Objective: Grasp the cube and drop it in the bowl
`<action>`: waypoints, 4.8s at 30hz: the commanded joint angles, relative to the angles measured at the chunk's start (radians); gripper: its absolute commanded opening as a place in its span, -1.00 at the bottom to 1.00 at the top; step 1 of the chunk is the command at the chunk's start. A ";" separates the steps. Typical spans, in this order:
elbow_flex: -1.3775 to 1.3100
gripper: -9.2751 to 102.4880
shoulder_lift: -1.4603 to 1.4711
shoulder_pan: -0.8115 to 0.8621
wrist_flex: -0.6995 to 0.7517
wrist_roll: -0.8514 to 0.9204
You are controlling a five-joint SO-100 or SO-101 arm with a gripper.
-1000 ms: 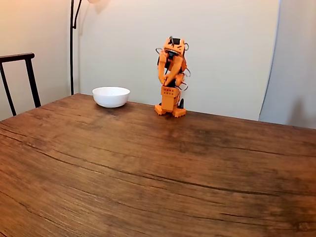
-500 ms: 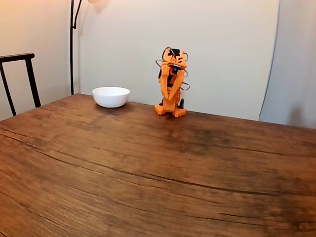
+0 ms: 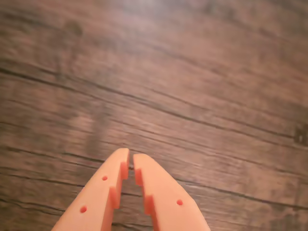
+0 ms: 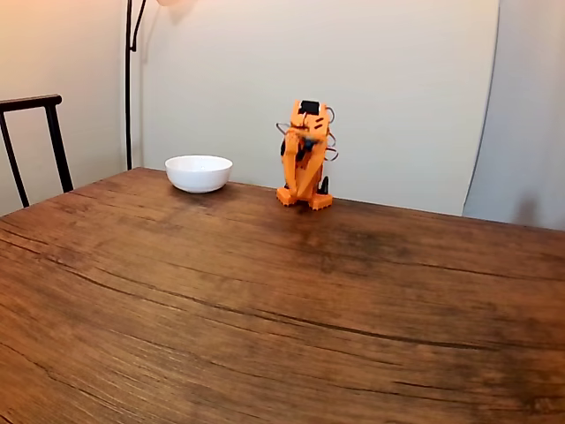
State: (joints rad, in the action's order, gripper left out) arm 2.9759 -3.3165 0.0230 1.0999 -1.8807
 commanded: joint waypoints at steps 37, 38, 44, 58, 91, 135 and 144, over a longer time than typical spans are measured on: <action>0.135 -0.84 -0.003 0.084 0.258 0.176; 0.135 -0.84 -0.003 0.086 0.258 0.176; 0.135 -0.84 -0.003 0.081 0.258 0.176; 0.135 -0.84 -0.003 0.078 0.258 0.176; 0.135 -0.84 -0.003 0.078 0.258 0.176; 0.135 -0.84 -0.003 0.078 0.258 0.176; 0.135 -0.84 -0.003 0.078 0.258 0.176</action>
State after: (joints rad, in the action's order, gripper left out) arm 3.1109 -3.3287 0.0997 1.2962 -1.6981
